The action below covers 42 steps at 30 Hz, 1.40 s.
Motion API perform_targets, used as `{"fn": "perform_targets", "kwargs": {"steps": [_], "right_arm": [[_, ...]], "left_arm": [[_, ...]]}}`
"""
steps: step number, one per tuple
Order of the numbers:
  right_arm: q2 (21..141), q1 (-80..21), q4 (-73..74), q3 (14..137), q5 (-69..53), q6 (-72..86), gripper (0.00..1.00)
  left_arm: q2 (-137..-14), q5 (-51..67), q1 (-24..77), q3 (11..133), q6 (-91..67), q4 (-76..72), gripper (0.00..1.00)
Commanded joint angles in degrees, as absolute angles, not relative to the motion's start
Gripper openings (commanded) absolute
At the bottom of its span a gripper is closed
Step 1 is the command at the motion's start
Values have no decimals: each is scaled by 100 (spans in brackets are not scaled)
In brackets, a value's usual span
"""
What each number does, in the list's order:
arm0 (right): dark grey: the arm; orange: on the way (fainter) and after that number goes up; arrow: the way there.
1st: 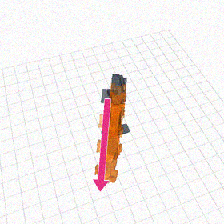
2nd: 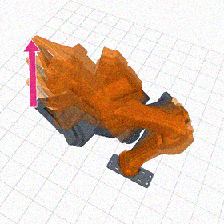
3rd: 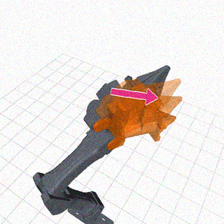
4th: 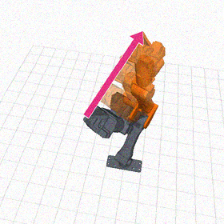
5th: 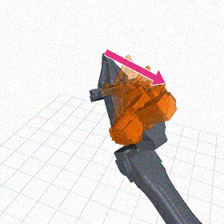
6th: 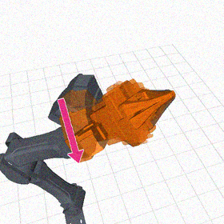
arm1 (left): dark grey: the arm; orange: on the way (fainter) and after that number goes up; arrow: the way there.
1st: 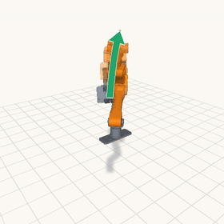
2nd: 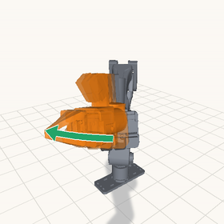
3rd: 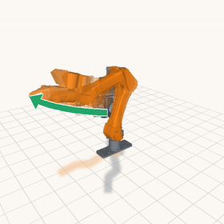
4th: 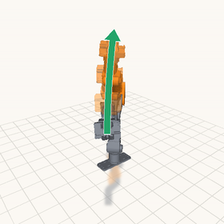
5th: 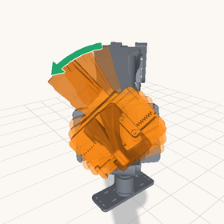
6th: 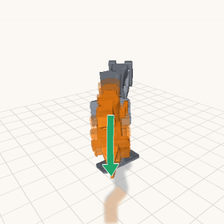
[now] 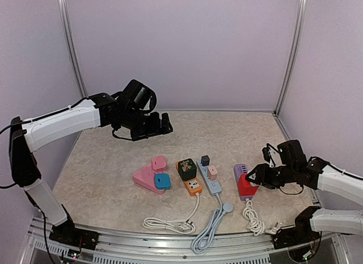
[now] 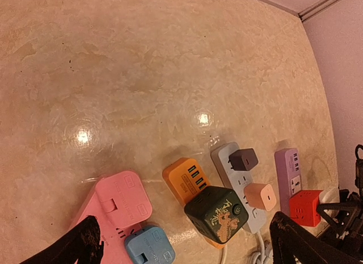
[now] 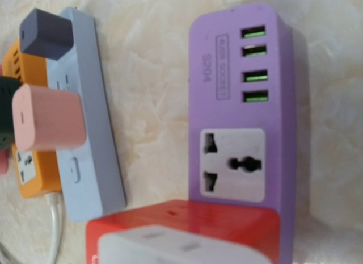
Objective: Pull the plug off the socket
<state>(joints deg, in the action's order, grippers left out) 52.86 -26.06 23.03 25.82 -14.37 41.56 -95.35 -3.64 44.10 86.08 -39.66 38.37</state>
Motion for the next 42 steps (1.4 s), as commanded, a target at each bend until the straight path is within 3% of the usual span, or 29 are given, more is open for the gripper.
{"fn": "perform_targets", "kwargs": {"steps": [1, 15, 21, 29, 35, 42], "right_arm": [[5756, -2608, 2906, 2013, -993, 4305, 52], [7833, -2832, 989, 3526, -768, 4444, 56], [7433, -2872, 1422, 3804, -673, 4251, 77], [6616, -2573, 1918, 3902, -793, 4086, 84], [6225, -2269, 1513, 3588, -1509, 4289, 84], [6163, -2131, 1193, 3265, -1827, 4378, 78]], "left_arm": [[-9476, -475, 4423, 8589, -3973, 3951, 99], [-10029, 238, 4556, 9346, -3780, 3683, 99], [-11019, 702, 4962, 10319, -3934, 3450, 95], [-11871, 1345, 5144, 10804, -4326, 3021, 85], [-12227, 1864, 5239, 10898, -4602, 2588, 63], [-12707, 2095, 5384, 11367, -4527, 2520, 31]]}}
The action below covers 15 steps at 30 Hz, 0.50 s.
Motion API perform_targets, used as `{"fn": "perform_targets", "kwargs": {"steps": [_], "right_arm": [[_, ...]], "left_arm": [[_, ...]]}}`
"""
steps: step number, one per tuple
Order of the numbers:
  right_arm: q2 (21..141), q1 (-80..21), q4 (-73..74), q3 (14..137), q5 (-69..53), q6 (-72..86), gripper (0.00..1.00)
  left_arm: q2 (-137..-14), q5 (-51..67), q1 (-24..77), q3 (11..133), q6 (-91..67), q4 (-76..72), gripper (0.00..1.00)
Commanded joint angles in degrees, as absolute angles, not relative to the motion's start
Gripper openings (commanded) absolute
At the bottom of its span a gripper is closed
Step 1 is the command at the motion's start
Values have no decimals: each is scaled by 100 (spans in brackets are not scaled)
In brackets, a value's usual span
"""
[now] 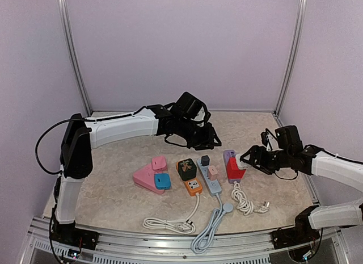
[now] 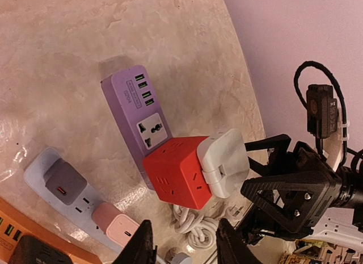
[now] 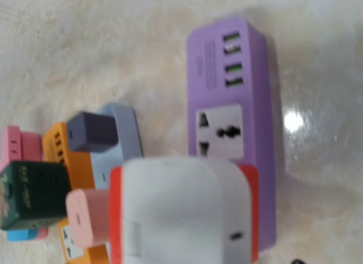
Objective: Pull the plug off the socket
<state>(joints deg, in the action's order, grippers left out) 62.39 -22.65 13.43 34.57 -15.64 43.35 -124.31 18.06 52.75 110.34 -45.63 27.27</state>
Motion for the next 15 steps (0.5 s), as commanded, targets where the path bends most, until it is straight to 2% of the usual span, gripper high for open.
{"fn": "perform_targets", "kwargs": {"steps": [1, 5, 11, 15], "right_arm": [[6154, -2090, 1192, 3221, -1843, 4348, 77], [6199, -1890, 1064, 3093, -2100, 4285, 69], [6242, -1863, 776, 3092, -2440, 4407, 58], [6177, -1863, 720, 3082, -2510, 4456, 56]], "left_arm": [[-12813, 2148, 5406, 11451, -4503, 2529, 28], [-13175, 2237, 5528, 11881, -4281, 2689, 19], [-13678, 2386, 5585, 12390, -4278, 2822, 13], [-13816, 2504, 5601, 12419, -4296, 2802, 11]]}}
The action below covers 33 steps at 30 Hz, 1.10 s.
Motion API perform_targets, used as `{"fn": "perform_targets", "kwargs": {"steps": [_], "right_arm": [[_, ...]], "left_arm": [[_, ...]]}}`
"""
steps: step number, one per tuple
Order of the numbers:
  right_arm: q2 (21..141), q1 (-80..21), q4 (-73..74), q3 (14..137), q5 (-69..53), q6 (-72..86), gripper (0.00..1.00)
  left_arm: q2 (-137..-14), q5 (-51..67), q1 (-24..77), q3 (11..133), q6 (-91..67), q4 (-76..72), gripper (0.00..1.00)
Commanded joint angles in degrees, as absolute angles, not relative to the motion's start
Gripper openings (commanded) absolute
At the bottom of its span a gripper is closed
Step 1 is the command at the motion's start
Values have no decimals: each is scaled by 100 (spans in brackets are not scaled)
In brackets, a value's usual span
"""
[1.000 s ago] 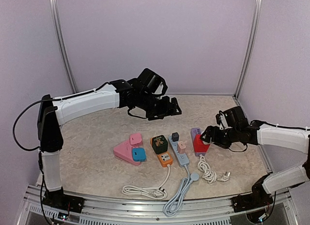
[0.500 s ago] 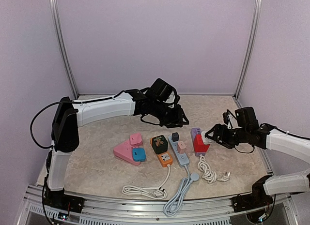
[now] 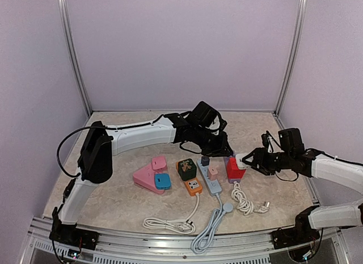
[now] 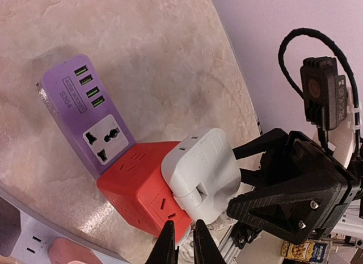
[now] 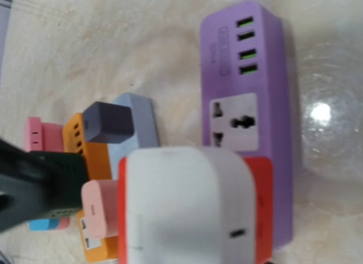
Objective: Pull the plug off the socket
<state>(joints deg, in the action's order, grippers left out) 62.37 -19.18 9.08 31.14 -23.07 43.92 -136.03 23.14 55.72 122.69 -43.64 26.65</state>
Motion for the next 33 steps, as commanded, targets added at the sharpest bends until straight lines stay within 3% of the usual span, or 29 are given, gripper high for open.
{"fn": "perform_targets", "kwargs": {"steps": [1, 18, 28, 33], "right_arm": [[6169, -1863, 712, 3077, -2527, 4470, 55], [6319, -1861, 747, 3181, -2515, 4446, 38], [6161, -1861, 922, 3307, -2231, 4428, 36], [6201, -1863, 869, 3366, -2329, 4410, 45]], "left_arm": [[-13843, 2549, 5601, 12426, -4298, 2783, 11], [-14306, 2741, 5714, 12866, -4192, 3034, 4], [-14370, 2640, 5722, 12899, -4181, 3383, 0], [-14455, 2615, 5721, 13049, -4149, 3572, 0]]}}
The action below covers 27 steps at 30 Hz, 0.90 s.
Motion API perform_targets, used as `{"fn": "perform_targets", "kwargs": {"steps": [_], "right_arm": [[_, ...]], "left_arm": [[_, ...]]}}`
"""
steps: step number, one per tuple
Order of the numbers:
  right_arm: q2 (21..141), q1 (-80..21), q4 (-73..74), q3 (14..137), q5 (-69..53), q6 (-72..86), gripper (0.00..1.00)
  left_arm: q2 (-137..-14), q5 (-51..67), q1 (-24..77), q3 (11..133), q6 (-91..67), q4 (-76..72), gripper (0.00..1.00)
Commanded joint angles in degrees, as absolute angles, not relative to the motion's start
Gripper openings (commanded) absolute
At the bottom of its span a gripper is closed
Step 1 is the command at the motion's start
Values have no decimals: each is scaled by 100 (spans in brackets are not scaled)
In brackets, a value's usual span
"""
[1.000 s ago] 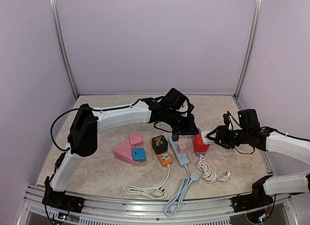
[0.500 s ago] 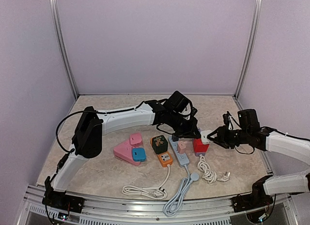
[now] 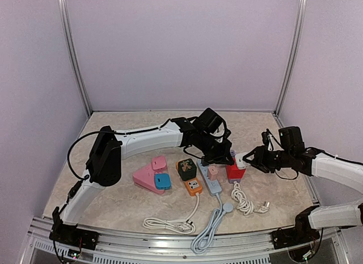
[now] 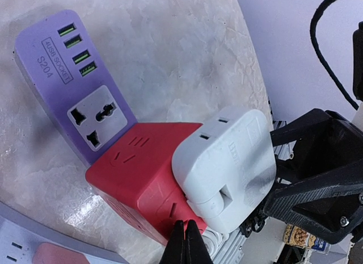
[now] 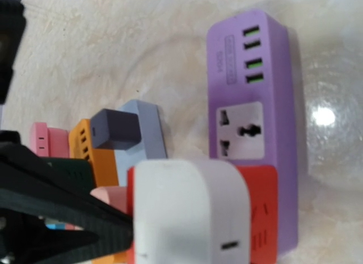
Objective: Pull the plug off the socket
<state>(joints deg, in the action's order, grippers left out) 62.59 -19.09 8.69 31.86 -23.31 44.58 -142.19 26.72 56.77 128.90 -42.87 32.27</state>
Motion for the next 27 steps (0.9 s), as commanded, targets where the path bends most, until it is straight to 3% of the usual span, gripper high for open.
{"fn": "perform_targets", "kwargs": {"steps": [1, 6, 13, 27], "right_arm": [[6207, -1859, 844, 3366, -2355, 4410, 46], [6223, -1870, 829, 3366, -2340, 4430, 45], [6290, -1872, 801, 3373, -2389, 4427, 37], [6528, -1898, 484, 3360, -2560, 4541, 39]], "left_arm": [[-14470, 2631, 5722, 13062, -4144, 3571, 0], [-14549, 2673, 5722, 13191, -4148, 3645, 0], [-14624, 2698, 5722, 13245, -4175, 3687, 0], [-14745, 2700, 5716, 13382, -4148, 3827, 0]]}}
